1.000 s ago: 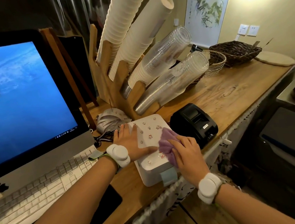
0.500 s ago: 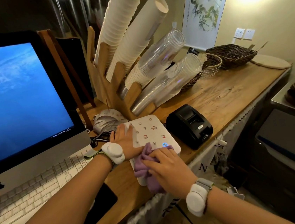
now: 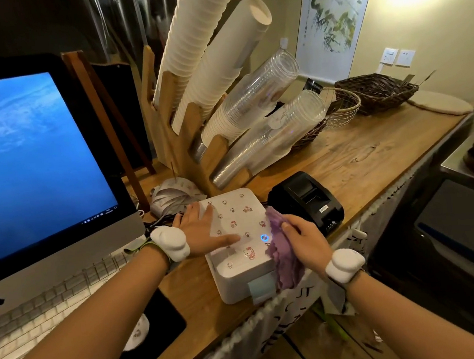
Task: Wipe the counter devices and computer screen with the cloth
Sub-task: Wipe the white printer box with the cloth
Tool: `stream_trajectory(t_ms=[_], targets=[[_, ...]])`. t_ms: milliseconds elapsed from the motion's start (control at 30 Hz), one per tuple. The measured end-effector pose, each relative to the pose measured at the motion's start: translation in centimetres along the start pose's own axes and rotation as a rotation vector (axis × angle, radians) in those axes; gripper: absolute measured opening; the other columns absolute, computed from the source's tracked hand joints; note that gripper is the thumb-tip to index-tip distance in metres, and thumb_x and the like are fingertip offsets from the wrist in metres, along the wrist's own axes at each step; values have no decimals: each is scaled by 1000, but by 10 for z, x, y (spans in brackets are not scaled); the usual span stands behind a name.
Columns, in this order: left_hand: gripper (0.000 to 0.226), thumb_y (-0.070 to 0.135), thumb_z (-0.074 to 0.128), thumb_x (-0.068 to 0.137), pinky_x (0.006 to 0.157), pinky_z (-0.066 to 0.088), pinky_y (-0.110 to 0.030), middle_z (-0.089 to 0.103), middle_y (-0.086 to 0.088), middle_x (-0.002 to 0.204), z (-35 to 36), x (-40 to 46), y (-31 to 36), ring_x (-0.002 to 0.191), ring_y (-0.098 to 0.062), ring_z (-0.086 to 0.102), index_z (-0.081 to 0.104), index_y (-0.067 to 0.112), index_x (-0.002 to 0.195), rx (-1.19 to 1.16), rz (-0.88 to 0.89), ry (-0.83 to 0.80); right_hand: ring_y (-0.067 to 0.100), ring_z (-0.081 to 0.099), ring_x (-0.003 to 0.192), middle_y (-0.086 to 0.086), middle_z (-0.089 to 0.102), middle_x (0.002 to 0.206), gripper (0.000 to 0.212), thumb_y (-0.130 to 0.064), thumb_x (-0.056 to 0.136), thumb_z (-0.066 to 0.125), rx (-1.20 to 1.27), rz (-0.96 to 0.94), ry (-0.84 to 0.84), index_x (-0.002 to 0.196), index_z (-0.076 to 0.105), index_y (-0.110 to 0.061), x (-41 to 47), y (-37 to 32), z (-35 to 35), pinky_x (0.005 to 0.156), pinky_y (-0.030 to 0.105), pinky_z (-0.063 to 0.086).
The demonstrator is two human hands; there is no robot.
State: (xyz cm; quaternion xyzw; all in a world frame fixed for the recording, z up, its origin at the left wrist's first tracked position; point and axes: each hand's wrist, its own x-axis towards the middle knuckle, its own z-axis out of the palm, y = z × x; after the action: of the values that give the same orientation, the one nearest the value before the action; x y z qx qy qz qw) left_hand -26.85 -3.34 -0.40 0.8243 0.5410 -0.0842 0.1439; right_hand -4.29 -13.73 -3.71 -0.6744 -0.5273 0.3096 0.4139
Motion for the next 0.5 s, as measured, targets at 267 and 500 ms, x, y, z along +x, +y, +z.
stream_trajectory(t_ms=[267, 500], targets=[[129, 88, 52, 62, 120, -5, -45, -19, -8, 161, -8, -6, -1, 150, -29, -13, -14, 24, 153, 21, 29, -71, 17, 69, 97, 1, 70, 109, 22, -28, 103, 43, 226, 132, -75, 115, 62, -28, 21, -2, 2, 85, 29, 57], [132, 83, 61, 60, 120, -4, -45, -17, -4, 162, -11, -4, 5, 150, -28, -11, -10, 24, 154, -61, 10, -66, 19, 65, 109, 0, 65, 123, 37, -44, 100, 43, 271, 289, -244, 134, 53, -31, 66, -4, 10, 102, 38, 49]])
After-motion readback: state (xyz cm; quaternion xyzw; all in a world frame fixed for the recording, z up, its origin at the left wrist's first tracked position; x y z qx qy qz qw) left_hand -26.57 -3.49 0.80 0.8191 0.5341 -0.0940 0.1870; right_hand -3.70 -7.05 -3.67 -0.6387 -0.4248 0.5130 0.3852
